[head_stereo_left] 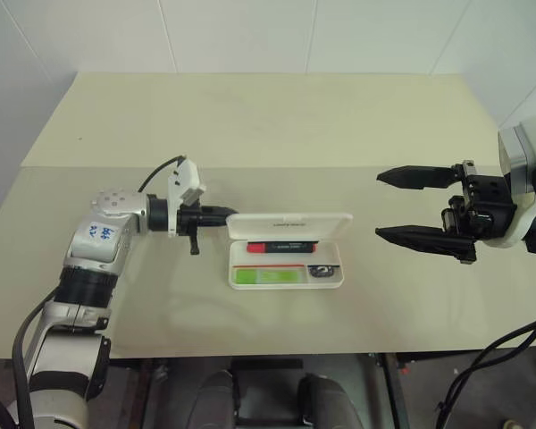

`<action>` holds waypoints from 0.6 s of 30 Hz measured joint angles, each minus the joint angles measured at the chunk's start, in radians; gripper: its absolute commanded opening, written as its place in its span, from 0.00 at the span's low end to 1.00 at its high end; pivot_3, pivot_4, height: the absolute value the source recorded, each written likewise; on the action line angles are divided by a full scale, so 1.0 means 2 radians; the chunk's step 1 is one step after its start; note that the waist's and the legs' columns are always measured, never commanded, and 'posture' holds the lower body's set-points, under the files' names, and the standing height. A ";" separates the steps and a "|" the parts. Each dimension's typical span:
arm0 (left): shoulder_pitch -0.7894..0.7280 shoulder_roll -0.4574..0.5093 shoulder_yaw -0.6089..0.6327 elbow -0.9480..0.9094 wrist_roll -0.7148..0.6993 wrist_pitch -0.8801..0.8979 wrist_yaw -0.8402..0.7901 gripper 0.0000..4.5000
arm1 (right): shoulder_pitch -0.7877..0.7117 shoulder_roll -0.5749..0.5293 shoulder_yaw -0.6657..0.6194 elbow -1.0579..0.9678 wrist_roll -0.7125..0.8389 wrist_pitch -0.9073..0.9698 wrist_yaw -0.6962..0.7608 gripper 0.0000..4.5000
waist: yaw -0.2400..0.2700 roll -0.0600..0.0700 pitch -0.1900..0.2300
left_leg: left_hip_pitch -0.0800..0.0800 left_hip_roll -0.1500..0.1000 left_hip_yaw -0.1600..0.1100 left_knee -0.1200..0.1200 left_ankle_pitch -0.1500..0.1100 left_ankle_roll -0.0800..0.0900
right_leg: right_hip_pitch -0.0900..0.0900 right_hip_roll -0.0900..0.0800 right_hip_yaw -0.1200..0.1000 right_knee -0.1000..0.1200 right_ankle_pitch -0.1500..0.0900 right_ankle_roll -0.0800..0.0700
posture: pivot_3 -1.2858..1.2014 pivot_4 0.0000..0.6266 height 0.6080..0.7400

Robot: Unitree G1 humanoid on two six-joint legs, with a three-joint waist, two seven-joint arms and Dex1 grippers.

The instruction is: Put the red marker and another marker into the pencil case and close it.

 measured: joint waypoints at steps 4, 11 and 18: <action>0.024 0.007 0.004 -0.045 -0.013 0.025 -0.002 0.01 | -0.001 0.000 0.003 0.001 -0.002 -0.001 -0.001 1.00 | 0.002 0.000 0.000 | 0.000 0.000 0.000 0.000 0.000 0.000 | 0.000 0.000 0.000 0.000 0.000 0.000 | 0.52 0.24 1.00; 0.093 0.023 -0.011 -0.130 -0.008 0.038 0.008 0.01 | -0.001 0.000 0.011 0.005 -0.016 -0.001 -0.003 1.00 | 0.001 0.000 0.000 | 0.000 0.000 0.000 0.000 -0.001 0.000 | 0.000 0.000 0.001 -0.001 0.000 0.000 | 0.52 0.24 1.00; 0.132 0.016 -0.042 -0.198 0.004 0.045 0.046 0.01 | 0.000 0.000 0.014 0.005 -0.023 -0.001 -0.008 1.00 | 0.002 0.000 0.000 | 0.000 0.000 0.001 0.001 -0.001 0.000 | 0.000 0.000 0.001 -0.001 0.000 0.000 | 0.52 0.24 1.00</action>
